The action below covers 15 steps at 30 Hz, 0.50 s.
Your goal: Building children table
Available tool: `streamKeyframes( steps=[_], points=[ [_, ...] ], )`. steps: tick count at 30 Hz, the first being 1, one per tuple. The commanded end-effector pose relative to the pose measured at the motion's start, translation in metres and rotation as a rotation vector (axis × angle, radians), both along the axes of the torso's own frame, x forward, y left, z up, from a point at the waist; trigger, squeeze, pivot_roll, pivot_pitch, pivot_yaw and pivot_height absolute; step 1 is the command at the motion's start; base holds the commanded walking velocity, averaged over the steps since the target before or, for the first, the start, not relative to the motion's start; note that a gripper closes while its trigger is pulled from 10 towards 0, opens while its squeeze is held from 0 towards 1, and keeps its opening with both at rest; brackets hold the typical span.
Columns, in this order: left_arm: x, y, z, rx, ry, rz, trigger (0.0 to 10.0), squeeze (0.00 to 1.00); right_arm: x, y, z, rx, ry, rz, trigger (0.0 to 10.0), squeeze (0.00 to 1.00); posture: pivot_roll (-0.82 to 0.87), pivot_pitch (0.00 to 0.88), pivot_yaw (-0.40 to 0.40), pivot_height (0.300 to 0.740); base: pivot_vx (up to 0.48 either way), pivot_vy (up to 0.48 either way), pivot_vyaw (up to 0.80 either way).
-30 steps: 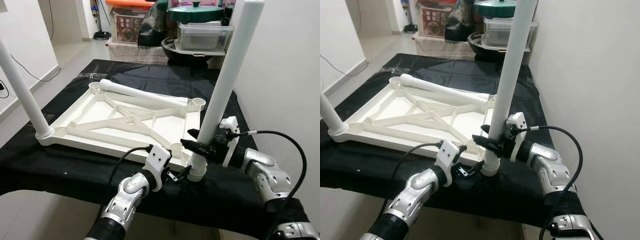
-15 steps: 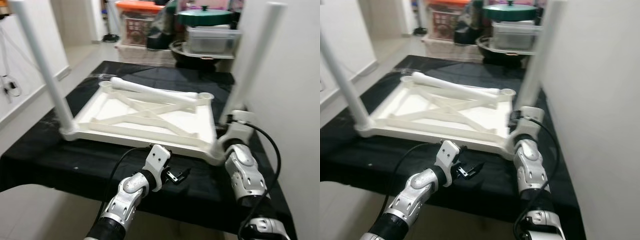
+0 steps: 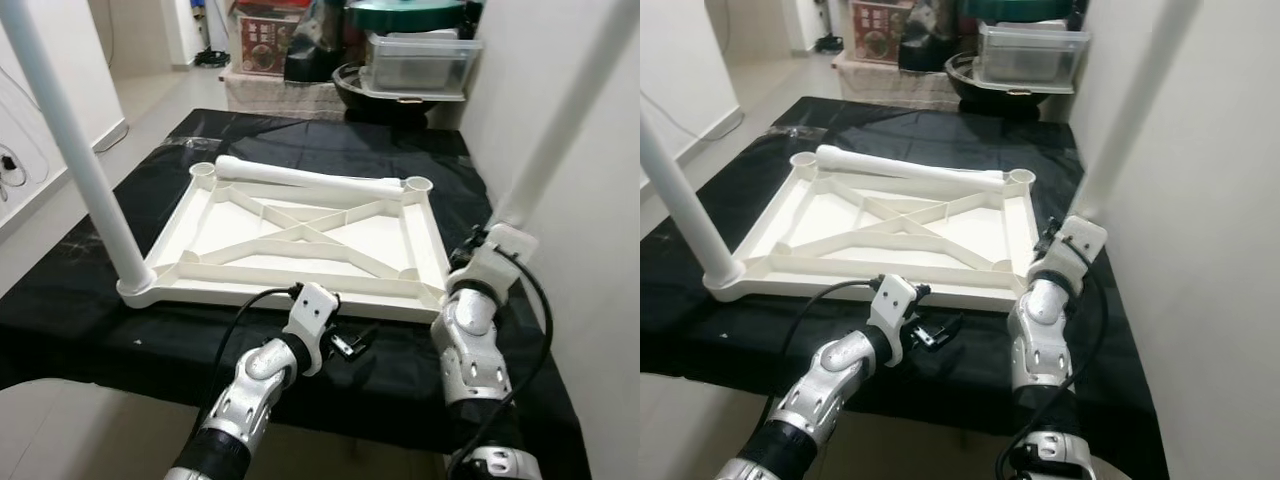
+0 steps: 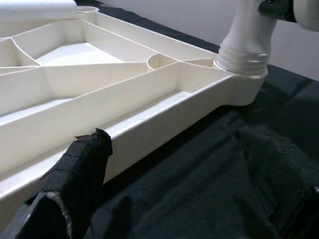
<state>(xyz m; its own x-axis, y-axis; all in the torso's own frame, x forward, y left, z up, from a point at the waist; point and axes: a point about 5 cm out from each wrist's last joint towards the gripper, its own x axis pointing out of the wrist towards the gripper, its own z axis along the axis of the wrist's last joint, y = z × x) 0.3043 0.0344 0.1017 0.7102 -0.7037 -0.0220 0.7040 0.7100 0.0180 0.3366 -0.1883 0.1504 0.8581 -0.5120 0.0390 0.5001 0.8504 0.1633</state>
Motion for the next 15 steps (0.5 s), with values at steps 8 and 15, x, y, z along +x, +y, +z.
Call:
streamKeyframes(
  steps=[8,15],
  points=[
    [0.0,-0.001,-0.003,0.012,0.011,-0.014,10.0,0.0,0.008,-0.012,-0.013,0.03,0.06,0.596,10.0,0.0,0.09,0.0,-0.047,0.74,0.0,0.0,0.0],
    [0.0,-0.001,-0.004,0.02,0.008,-0.02,10.0,0.0,-0.001,0.0,-0.014,0.047,0.084,0.903,10.0,0.0,0.1,0.0,-0.053,0.74,0.0,0.0,0.0]
  ],
)
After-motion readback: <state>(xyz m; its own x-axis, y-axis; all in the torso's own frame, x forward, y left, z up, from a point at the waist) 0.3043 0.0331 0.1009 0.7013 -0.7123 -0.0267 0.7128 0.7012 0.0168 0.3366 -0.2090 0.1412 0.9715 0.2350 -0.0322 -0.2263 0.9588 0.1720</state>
